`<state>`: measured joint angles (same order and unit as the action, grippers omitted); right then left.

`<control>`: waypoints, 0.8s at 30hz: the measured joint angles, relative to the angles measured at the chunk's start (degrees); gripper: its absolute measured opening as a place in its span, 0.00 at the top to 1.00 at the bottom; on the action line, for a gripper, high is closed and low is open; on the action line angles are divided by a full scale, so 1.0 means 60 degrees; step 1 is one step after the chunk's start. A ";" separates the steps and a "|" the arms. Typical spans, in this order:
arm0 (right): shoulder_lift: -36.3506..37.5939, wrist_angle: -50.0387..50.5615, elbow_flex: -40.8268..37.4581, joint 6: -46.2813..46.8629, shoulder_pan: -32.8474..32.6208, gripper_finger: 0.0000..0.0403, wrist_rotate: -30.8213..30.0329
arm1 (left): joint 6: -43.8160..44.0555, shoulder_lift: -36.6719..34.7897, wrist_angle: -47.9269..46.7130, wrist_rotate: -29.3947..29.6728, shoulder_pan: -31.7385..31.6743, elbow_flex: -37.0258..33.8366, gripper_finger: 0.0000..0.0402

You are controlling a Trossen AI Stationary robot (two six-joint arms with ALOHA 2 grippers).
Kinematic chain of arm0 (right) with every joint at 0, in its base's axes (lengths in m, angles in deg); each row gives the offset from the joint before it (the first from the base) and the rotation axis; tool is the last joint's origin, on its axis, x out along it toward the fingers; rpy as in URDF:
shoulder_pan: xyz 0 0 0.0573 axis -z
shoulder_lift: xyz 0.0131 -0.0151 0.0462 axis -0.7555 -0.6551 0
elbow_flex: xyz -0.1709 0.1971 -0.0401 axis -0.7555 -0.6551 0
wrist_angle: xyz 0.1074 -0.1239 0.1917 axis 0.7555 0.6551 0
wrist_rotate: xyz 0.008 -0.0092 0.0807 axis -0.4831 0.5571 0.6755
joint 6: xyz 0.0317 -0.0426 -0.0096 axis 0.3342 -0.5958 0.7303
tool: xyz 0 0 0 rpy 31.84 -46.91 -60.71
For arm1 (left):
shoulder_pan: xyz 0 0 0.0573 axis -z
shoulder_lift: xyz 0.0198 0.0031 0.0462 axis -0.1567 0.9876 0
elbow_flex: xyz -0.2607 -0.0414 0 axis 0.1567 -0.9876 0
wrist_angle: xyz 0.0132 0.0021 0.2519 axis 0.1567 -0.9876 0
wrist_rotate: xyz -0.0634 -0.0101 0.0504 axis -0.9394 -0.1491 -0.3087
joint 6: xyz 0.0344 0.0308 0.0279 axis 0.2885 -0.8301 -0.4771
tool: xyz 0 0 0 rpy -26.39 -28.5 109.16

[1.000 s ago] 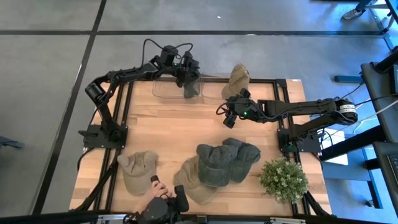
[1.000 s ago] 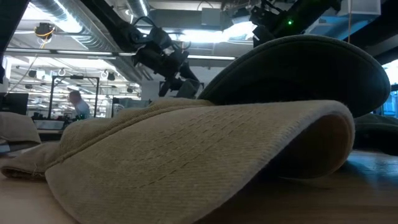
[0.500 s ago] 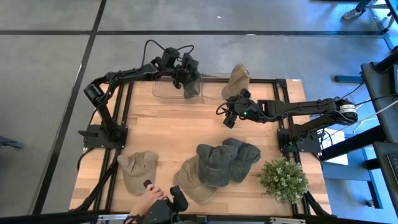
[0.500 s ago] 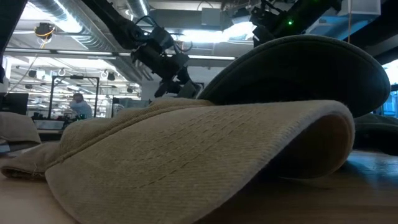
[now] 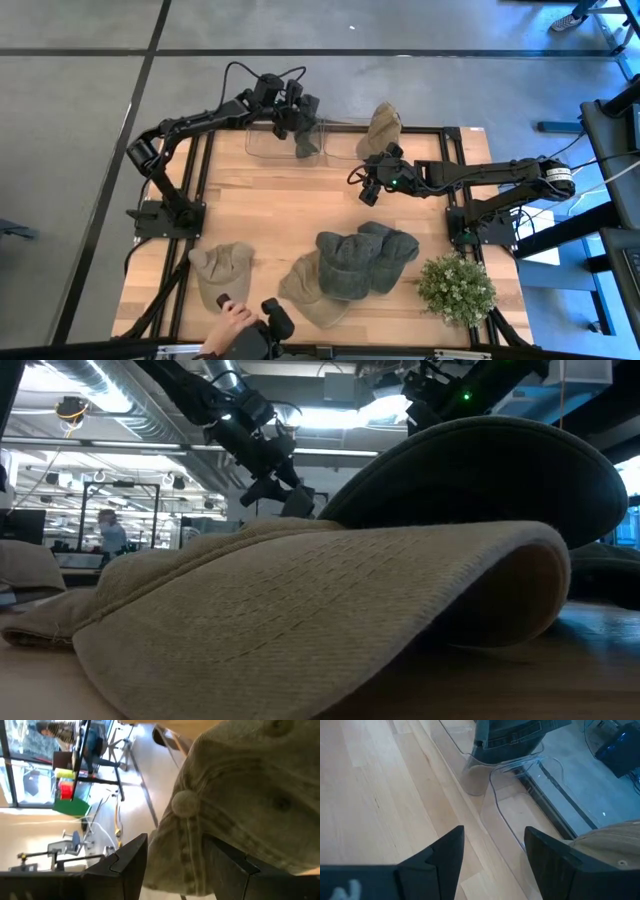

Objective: Pick & Place hat
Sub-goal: Put the left brown cap into the right transparent bin

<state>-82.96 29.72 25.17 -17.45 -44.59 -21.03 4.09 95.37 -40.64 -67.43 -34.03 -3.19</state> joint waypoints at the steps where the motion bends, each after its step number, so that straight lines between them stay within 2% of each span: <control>1: 0.0000 -0.0001 0.0001 0.0003 -0.0002 0.48 0.0001 | 0.0035 0.0000 -0.0034 0.0010 0.0018 0.0000 0.55; 10: 0.0001 0.0136 0.0002 0.0019 0.0000 0.48 0.0004 | 0.0555 -0.0160 -0.0293 0.0849 0.0183 0.0000 0.55; 15: 0.0000 0.0144 0.0002 0.0015 -0.0002 0.48 0.0004 | 0.0829 -0.0818 -0.0868 0.0933 0.0088 0.0000 0.55; 18: 0.0001 0.0144 0.0002 0.0010 0.0002 0.48 0.0004 | 0.1174 -0.1330 -0.1174 0.1444 0.0088 0.0000 0.55; 21: 0.0000 0.0143 0.0002 0.0007 -0.0001 0.48 0.0014 | 0.2489 -0.1843 -0.1640 0.1816 0.0114 0.0000 0.55; 24: 0.0000 0.0144 0.0002 0.0015 0.0001 0.48 0.0112 | 0.5285 -0.2348 -0.2303 0.1374 0.0158 0.0000 0.55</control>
<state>-82.96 30.58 25.17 -17.37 -44.58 -20.35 35.80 81.28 -54.46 -59.19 -33.08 -3.19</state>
